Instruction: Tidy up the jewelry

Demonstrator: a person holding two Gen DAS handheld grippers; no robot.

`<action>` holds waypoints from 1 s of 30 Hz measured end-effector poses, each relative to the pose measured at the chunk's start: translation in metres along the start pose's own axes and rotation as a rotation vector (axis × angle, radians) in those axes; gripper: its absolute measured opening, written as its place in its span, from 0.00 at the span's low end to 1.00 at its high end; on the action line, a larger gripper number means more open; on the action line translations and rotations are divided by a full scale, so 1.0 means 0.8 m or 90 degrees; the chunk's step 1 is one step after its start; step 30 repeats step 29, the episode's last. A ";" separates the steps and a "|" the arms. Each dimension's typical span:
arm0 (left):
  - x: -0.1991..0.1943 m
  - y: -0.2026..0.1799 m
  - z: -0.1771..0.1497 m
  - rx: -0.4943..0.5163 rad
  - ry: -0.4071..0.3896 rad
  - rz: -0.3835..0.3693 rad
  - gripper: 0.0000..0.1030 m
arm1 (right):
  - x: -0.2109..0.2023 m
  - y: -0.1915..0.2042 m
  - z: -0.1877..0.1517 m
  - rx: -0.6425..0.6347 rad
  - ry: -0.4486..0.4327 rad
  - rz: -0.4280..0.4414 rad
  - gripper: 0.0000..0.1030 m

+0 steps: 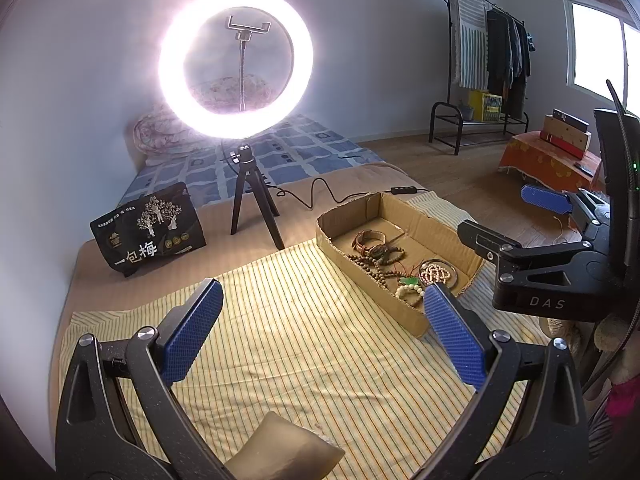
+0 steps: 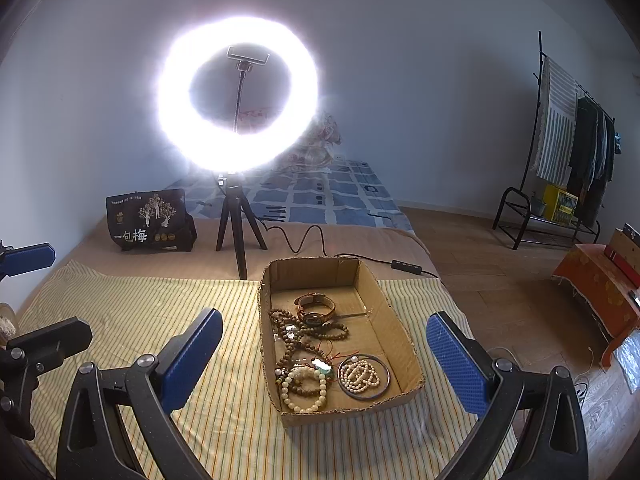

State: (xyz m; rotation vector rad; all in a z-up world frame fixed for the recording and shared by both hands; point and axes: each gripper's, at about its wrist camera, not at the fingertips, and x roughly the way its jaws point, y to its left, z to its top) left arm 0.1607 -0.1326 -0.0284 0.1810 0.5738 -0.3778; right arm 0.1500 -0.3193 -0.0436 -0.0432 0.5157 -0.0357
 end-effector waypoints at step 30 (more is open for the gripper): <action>-0.013 0.001 0.001 -0.003 -0.020 0.010 0.99 | 0.000 0.001 -0.002 -0.005 0.008 -0.003 1.00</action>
